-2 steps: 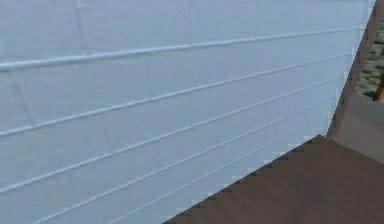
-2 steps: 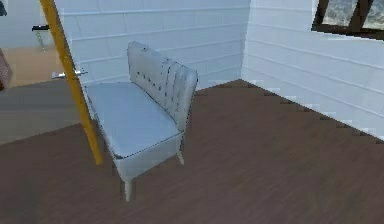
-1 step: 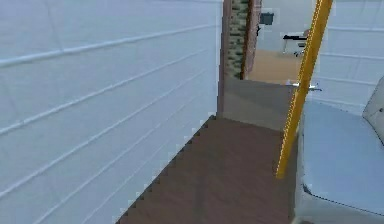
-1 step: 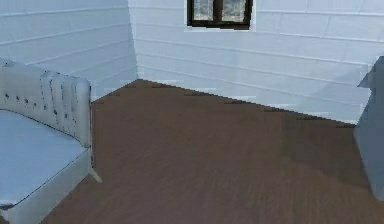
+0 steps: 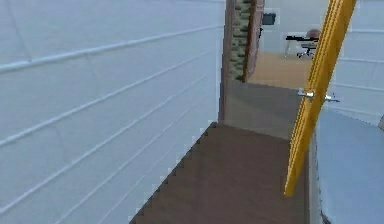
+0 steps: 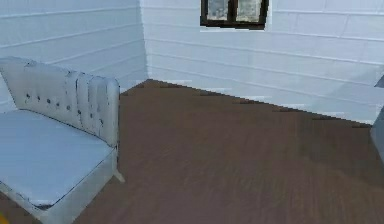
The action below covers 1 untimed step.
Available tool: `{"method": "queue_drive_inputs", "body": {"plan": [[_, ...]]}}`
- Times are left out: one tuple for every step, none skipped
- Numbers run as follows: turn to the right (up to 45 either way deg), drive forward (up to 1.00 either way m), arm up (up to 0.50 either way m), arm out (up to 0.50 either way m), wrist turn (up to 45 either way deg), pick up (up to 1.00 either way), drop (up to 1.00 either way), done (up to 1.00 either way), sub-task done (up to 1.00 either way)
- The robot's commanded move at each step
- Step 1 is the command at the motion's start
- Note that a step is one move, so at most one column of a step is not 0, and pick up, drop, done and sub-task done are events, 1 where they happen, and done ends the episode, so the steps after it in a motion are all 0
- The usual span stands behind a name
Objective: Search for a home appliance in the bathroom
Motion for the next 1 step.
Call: {"method": "queue_drive_inputs", "body": {"plan": [[6.0,0.0,0.0,0.0,0.0,0.0,0.0,0.0,0.0]]}}
